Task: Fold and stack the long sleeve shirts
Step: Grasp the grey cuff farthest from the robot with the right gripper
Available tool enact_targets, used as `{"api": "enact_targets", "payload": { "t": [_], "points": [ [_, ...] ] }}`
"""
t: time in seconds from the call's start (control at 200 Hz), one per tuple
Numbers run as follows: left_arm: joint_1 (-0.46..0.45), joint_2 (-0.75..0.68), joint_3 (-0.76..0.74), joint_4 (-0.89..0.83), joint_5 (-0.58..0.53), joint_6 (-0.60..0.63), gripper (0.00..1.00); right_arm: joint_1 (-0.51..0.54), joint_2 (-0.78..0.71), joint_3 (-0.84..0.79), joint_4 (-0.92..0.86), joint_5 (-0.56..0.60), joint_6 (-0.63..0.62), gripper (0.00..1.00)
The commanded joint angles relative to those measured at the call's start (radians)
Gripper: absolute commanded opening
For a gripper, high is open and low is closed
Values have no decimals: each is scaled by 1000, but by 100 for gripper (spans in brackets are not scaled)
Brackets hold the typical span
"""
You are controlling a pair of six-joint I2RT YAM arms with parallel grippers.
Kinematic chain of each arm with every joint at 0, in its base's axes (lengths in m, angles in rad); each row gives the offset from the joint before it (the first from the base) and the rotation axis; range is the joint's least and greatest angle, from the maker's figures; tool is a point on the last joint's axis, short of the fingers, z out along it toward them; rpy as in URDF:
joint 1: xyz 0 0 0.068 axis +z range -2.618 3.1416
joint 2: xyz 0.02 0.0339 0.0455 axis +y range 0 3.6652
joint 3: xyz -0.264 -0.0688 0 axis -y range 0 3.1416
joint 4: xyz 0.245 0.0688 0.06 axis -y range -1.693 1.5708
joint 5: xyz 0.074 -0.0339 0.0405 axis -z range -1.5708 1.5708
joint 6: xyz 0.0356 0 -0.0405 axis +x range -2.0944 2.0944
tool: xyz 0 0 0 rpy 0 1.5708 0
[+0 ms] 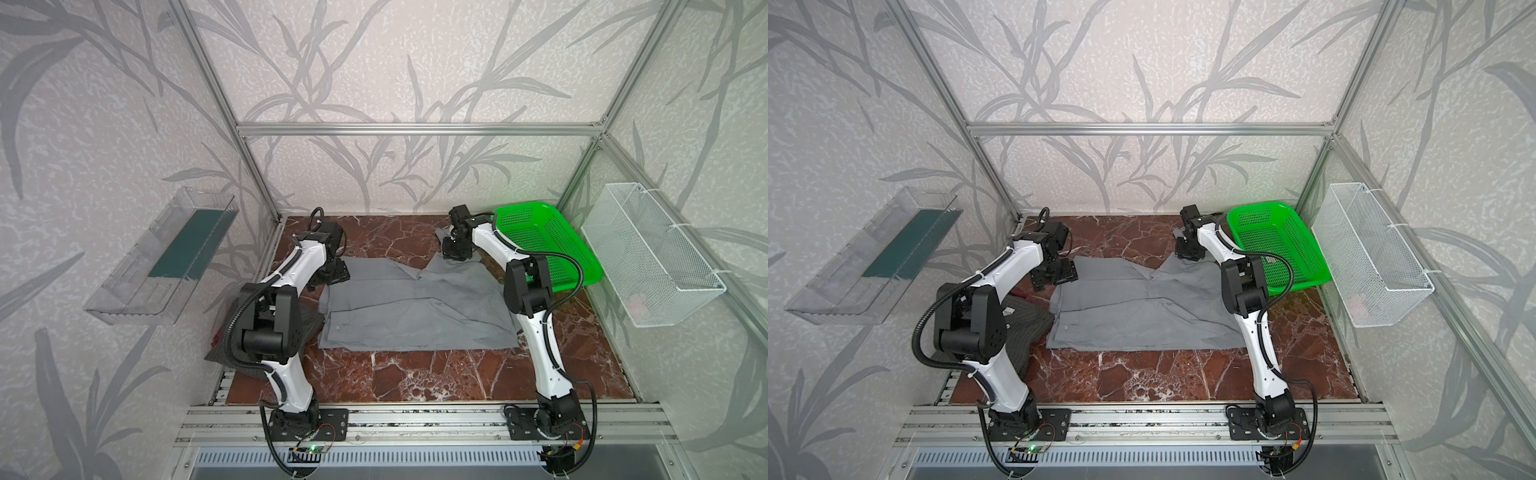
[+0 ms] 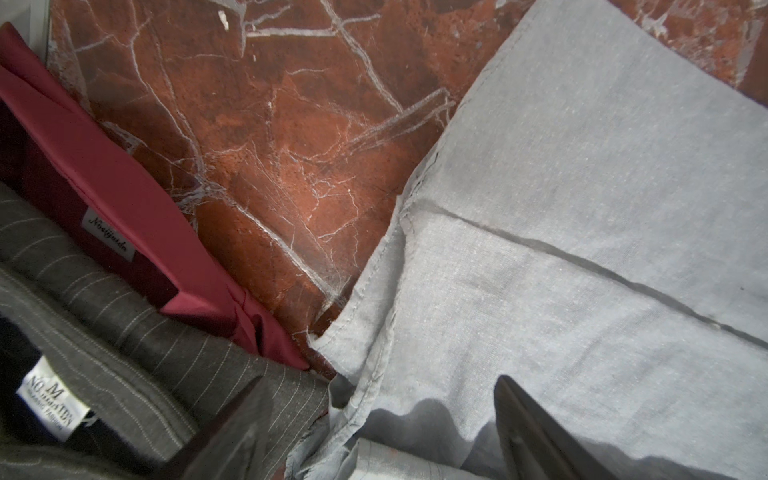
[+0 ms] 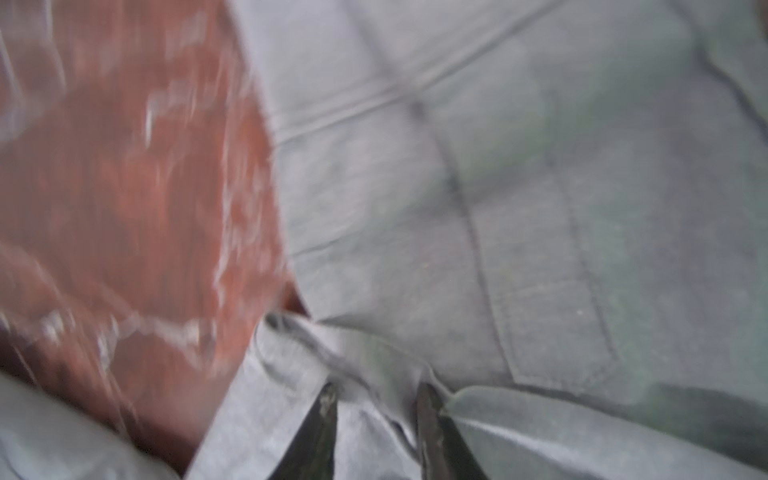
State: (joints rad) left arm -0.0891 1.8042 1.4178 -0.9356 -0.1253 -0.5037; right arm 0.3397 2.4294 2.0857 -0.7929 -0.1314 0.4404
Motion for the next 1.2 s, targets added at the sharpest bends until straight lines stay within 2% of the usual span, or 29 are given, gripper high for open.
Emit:
{"api": "enact_targets", "payload": {
  "t": [0.0,0.045,0.115,0.455,0.74,0.84,1.04,1.18,1.195],
  "points": [
    [8,-1,-11,-9,0,16,84,-1,-121,-88,148,60,31,51],
    [7,0,-10,-8,3,16,84,-1,-122,-44,122,87,15,56],
    [7,2,-12,-4,7,17,84,0,-84,56,64,100,-15,60],
    [10,10,-13,-3,0,24,84,4,285,572,-161,146,-91,66],
    [16,18,-7,-2,4,25,84,7,373,594,-150,142,-103,64],
    [19,20,-4,-2,8,27,83,8,401,612,-172,132,-107,54],
    [25,21,-5,3,15,28,83,7,424,620,-184,122,-121,23],
    [28,19,-4,6,22,27,83,7,385,657,-169,110,-145,0],
    [29,19,-5,7,22,28,83,6,378,663,-165,106,-148,0]
  ]
}}
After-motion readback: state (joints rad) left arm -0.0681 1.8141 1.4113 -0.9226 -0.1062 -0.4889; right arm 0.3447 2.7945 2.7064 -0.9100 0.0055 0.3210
